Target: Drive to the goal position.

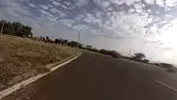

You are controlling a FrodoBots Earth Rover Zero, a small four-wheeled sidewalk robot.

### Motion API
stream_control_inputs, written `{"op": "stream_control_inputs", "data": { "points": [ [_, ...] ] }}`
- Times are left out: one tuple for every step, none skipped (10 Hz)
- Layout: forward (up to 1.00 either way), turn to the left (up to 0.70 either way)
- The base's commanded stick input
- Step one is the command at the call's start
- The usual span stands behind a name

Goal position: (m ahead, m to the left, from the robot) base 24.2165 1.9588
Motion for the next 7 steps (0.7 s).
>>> {"op": "stream_control_inputs", "data": {
  "points": [
    [0.6,-0.15],
    [0.6,-0.15],
    [0.6,-0.1],
    [0.6,-0.03],
    [0.6,0.0],
    [0.6,0.0],
    [0.6,0.0]
  ]
}}
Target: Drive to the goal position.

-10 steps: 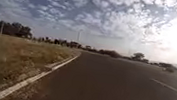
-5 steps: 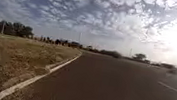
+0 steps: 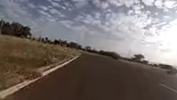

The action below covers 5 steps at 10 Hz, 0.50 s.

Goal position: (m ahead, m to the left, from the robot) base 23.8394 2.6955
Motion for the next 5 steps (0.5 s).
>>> {"op": "stream_control_inputs", "data": {
  "points": [
    [0.6,0.0],
    [0.6,0.0],
    [0.6,0.0],
    [0.6,0.0],
    [0.6,0.0]
  ]
}}
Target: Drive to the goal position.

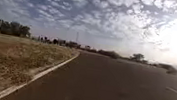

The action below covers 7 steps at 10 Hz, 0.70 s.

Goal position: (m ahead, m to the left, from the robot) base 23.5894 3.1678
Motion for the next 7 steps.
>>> {"op": "stream_control_inputs", "data": {
  "points": [
    [0.6,0.0],
    [0.6,0.0],
    [0.6,0.0],
    [0.6,0.0],
    [0.6,0.0],
    [0.6,0.0],
    [0.6,0.0]
  ]
}}
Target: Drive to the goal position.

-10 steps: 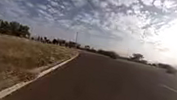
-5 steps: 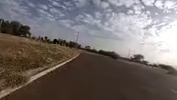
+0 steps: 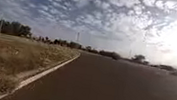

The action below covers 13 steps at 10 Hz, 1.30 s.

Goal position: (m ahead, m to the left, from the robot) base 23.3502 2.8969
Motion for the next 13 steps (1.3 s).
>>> {"op": "stream_control_inputs", "data": {
  "points": [
    [0.6,0.0],
    [0.6,-0.02],
    [0.6,-0.09],
    [0.6,-0.15],
    [0.6,-0.15],
    [0.6,-0.15],
    [0.6,-0.15],
    [0.6,-0.15],
    [0.6,-0.14],
    [0.6,0.0],
    [0.6,0.0],
    [0.6,0.0],
    [0.6,0.0]
  ]
}}
